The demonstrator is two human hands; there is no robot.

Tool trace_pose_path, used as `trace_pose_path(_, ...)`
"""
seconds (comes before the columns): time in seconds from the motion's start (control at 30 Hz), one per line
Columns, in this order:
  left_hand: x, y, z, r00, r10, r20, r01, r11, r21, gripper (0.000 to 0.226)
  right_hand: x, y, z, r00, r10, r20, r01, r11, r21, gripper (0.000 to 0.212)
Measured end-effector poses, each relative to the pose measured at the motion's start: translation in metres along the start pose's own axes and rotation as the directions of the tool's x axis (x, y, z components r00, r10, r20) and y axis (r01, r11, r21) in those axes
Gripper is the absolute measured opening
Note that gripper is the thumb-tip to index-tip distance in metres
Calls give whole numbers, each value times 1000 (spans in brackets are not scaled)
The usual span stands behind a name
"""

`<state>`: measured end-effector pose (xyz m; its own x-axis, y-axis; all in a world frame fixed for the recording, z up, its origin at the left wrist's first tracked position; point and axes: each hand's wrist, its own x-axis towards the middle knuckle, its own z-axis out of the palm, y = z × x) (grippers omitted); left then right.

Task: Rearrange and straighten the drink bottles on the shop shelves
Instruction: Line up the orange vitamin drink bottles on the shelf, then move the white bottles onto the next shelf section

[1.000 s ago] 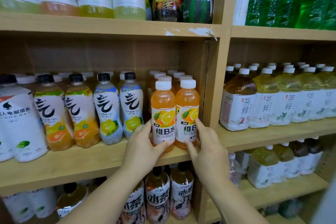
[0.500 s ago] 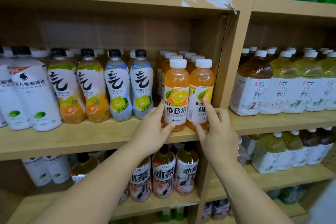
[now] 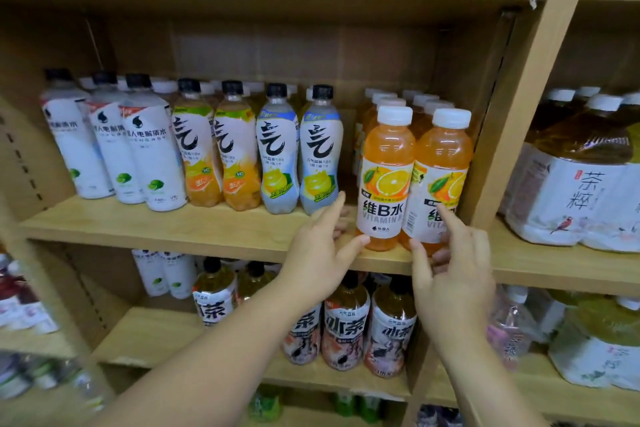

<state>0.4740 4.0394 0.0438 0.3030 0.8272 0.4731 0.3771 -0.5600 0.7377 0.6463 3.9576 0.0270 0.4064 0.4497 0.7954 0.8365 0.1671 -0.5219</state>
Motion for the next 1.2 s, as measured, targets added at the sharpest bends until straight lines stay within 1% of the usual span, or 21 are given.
trace_pose_path(0.03,-8,-2,-3,999,-13,-41,11,999,-47,78,-1,-2,-1,1000,-26,-1,26,998,54,57)
trace_pose_path(0.1,-29,-10,-16,988,-33,-150,21,997,-81,70,-3,-9,3,997,-68,22,64,985,160,48)
trace_pose_path(0.13,-38,-14,-24,980,-40,-197,26,997,-71,65,-5,-13,5,996,-80,34,72,979,193,44)
trace_pose_path(0.23,-60,-26,-57,940,-51,-338,71,996,47,54,-10,-31,17,985,-144,97,108,946,306,35)
trace_pose_path(0.33,-72,-38,-96,900,-58,-431,129,982,137,50,-16,-55,36,959,-184,214,93,923,375,37)
trace_pose_path(0.43,-83,-50,-136,863,-71,-500,193,961,197,53,-20,-83,55,912,-207,354,61,922,382,44)
trace_pose_path(0.6,-84,-76,-209,799,-49,-599,248,935,254,57,-9,-138,97,826,-307,472,94,902,421,48)
trace_pose_path(0.7,-71,-94,-249,801,-62,-595,273,923,271,63,-1,-173,123,805,-354,476,123,885,450,50)
trace_pose_path(0.8,-48,-107,-287,827,-56,-559,273,909,313,69,12,-207,147,813,-336,475,125,898,421,54)
trace_pose_path(0.9,-21,-112,-319,863,6,-506,212,904,371,70,31,-241,167,826,-313,469,134,917,377,55)
trace_pose_path(1.0,7,-112,-344,890,80,-449,125,904,409,69,48,-275,183,860,-312,403,175,923,341,55)
trace_pose_path(1.03,16,-112,-351,899,100,-427,99,903,419,70,52,-285,189,877,-314,365,206,930,303,56)
trace_pose_path(1.1,35,-111,-361,917,119,-380,71,890,450,72,59,-301,200,905,-312,289,274,947,167,59)
trace_pose_path(1.17,53,-110,-365,934,121,-336,64,870,489,72,63,-312,211,922,-290,258,300,954,2,64)
trace_pose_path(1.2,61,-110,-365,941,122,-317,59,860,507,71,63,-317,216,926,-272,260,295,954,-51,67)
